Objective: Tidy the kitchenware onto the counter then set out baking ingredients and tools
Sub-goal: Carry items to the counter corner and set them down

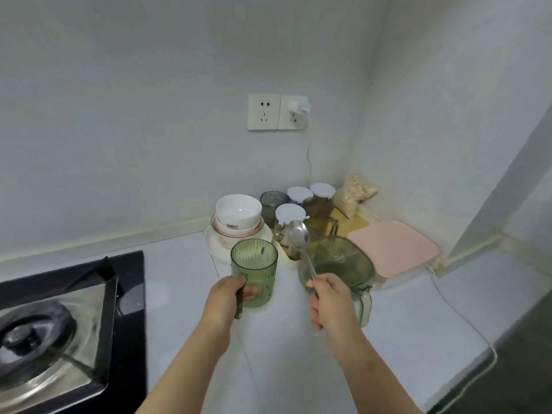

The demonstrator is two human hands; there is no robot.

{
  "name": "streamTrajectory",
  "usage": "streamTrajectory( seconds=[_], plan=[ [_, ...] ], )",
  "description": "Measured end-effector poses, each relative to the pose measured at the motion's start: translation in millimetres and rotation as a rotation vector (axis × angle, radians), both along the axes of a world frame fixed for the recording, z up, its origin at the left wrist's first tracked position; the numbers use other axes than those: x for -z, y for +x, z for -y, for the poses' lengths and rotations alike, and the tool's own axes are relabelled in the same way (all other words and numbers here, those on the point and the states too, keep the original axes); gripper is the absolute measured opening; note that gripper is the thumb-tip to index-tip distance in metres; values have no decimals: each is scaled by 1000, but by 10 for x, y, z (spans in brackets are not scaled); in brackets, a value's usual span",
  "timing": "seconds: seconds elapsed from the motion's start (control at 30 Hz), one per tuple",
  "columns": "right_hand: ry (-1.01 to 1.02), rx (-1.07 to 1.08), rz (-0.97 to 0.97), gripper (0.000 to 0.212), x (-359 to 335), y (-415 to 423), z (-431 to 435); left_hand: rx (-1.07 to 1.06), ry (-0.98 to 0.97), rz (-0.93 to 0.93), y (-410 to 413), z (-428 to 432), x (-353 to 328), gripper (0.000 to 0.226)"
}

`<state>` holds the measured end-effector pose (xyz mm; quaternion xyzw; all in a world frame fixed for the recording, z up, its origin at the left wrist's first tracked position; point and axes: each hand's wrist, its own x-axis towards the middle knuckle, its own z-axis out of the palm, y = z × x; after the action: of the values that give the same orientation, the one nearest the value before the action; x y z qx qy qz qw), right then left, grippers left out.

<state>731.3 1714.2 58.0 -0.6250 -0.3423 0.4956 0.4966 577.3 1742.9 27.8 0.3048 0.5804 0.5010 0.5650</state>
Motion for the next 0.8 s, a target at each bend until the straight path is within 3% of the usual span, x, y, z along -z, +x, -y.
streamTrajectory(
  seconds=[0.27, 0.53, 0.8],
  plan=[
    [-29, -199, 14, 20, 66, 391, -754, -109, -58, -61, 403, -373, 132, 29],
    [-31, -298, 67, 15, 134, 385, -939, -102, -36, -97, 399, -375, 192, 29],
    [-32, -316, 36, 12, 197, 338, -945, -30, -51, -249, 371, -414, 206, 31]
  ],
)
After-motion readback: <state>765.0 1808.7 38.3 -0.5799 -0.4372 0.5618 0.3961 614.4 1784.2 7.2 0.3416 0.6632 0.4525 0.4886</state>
